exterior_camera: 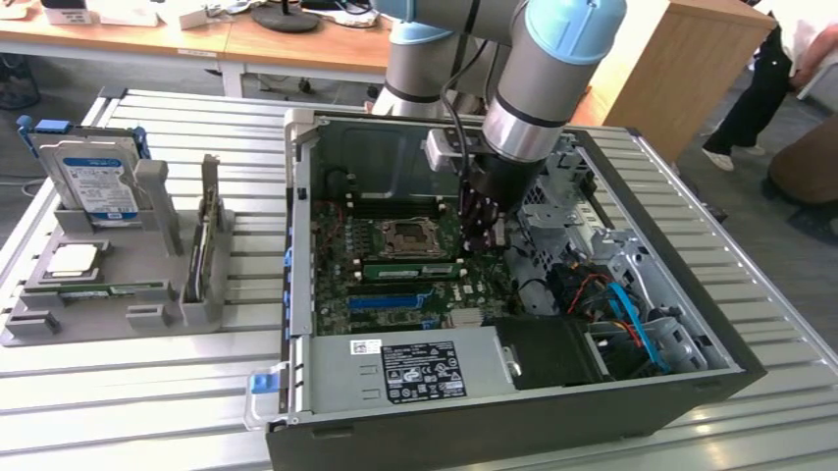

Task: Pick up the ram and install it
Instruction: 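Press down the ram until it locks into place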

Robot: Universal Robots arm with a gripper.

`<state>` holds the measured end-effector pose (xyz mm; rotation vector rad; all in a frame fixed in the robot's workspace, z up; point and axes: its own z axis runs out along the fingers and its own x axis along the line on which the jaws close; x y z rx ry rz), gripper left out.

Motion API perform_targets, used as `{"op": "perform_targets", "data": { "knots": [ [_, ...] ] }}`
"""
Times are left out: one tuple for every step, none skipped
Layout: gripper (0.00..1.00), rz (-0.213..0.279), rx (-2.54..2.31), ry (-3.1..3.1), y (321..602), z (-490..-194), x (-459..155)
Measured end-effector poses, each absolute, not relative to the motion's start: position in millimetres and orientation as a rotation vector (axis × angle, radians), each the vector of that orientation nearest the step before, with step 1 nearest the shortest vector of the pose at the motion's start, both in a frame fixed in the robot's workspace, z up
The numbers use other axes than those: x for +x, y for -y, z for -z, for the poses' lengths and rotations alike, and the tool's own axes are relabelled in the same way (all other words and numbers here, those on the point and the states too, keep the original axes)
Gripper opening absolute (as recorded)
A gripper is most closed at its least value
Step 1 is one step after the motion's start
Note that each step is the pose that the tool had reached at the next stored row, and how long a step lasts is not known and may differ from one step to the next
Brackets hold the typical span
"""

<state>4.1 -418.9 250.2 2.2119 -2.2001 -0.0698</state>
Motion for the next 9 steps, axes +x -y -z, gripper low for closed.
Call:
{"op": "perform_targets", "data": {
  "knots": [
    [0.11, 0.07, 2.212, 2.2, 418.5, -250.0, 4.1],
    [0.11, 0.07, 2.212, 2.2, 417.8, -249.9, 4.1],
    [0.11, 0.07, 2.212, 2.2, 417.3, -249.9, 4.1],
    [0.11, 0.07, 2.212, 2.2, 417.3, -249.9, 4.1],
    [0.11, 0.07, 2.212, 2.2, 417.3, -249.9, 4.1],
    [0.11, 0.07, 2.212, 2.2, 417.3, -250.0, 4.1],
    [0.11, 0.07, 2.212, 2.2, 417.3, -249.9, 4.1],
    [0.11, 0.07, 2.212, 2.2, 417.1, -249.6, 4.1],
    [0.11, 0.07, 2.212, 2.2, 417.1, -249.0, 4.1]
  ]
}}
